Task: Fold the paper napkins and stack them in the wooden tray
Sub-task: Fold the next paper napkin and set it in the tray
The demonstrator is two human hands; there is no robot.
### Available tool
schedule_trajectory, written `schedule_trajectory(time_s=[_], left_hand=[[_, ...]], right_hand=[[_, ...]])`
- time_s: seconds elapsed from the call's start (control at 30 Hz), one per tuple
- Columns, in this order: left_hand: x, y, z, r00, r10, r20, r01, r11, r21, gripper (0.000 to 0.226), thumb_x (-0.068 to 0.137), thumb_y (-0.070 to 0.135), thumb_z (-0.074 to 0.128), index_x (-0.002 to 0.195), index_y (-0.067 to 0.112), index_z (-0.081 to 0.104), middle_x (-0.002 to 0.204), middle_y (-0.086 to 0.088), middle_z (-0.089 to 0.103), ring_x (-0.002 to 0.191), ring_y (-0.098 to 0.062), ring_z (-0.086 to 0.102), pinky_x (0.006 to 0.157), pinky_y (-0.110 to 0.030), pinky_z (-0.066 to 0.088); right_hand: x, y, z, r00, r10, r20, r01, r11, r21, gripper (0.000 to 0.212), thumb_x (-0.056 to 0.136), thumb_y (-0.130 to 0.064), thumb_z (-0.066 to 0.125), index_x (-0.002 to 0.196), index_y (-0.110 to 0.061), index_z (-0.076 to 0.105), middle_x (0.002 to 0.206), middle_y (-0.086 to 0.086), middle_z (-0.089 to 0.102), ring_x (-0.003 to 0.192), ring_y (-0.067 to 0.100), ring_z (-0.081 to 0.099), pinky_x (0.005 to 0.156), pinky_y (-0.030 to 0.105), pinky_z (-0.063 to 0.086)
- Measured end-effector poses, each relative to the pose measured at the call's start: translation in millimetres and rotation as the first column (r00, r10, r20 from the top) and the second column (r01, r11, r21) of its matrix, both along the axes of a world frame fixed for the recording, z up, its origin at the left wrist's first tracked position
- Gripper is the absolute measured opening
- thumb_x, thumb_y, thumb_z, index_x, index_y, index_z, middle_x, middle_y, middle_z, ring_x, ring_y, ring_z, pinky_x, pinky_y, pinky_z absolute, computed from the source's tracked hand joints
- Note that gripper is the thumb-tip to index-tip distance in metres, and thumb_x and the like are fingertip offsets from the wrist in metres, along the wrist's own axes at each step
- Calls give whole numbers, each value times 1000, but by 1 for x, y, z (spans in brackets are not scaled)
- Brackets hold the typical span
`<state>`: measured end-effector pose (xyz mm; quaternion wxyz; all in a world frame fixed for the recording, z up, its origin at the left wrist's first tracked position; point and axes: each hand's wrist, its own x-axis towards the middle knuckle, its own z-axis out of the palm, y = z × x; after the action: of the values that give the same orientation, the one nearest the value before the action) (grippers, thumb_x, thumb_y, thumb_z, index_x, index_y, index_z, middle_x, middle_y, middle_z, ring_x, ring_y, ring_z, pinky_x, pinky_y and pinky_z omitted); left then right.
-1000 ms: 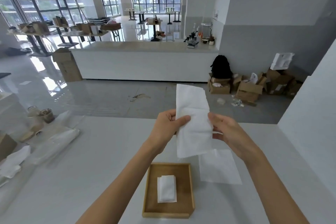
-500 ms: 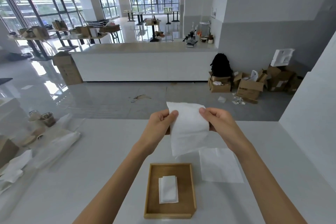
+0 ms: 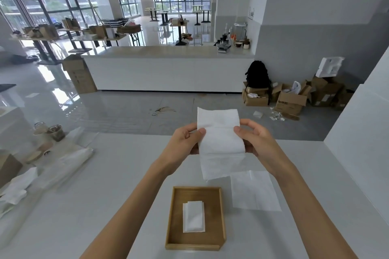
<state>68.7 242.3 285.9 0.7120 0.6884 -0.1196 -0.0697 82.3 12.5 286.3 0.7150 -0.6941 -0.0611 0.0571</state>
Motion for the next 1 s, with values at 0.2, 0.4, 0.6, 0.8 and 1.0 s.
schedule_trajectory(time_s=[0.2, 0.4, 0.6, 0.8, 1.0], left_hand=[[3, 6, 4, 998, -17, 54, 19, 999, -36, 24, 101, 14, 61, 113, 25, 77, 79, 5, 71, 59, -10, 50, 56, -22, 41], [2, 1, 10, 993, -20, 116, 37, 988, -149, 35, 93, -1, 54, 76, 21, 77, 106, 1, 79, 80, -26, 51, 65, -41, 34], [1, -3, 16, 991, -29, 130, 53, 981, -187, 30, 93, 4, 53, 75, 23, 68, 111, -4, 77, 83, -26, 60, 62, -30, 42], [7, -3, 13, 994, 23, 106, -4, 986, -169, 22, 94, 9, 55, 83, 22, 68, 84, -11, 59, 73, -29, 48, 62, -32, 41], [8, -2, 7, 998, 61, 6, -58, 970, -236, 20, 104, 16, 49, 116, 23, 63, 87, -19, 59, 70, -31, 55, 61, -32, 52]], right_hand=[[-1, -7, 1, 989, 34, 145, -47, 995, 88, 16, 93, -23, 63, 100, -34, 73, 95, 0, 76, 82, 20, 69, 66, 33, 58], [-6, -9, 9, 947, 37, 319, -49, 998, 31, 38, 94, -9, 45, 81, -29, 74, 80, -15, 67, 72, -1, 61, 59, 12, 47], [-8, -12, 15, 953, 82, 292, -109, 991, 76, 24, 98, -28, 44, 97, -25, 68, 101, -1, 66, 91, 18, 63, 70, 24, 51], [-10, 1, 4, 981, 95, 167, -90, 995, -36, 56, 82, -42, 74, 131, -44, 48, 111, -9, 76, 101, 15, 73, 75, 29, 61], [-9, 5, -2, 986, 33, 163, -33, 999, 2, 45, 76, -39, 79, 115, -44, 59, 105, -3, 78, 94, 19, 76, 74, 29, 62]])
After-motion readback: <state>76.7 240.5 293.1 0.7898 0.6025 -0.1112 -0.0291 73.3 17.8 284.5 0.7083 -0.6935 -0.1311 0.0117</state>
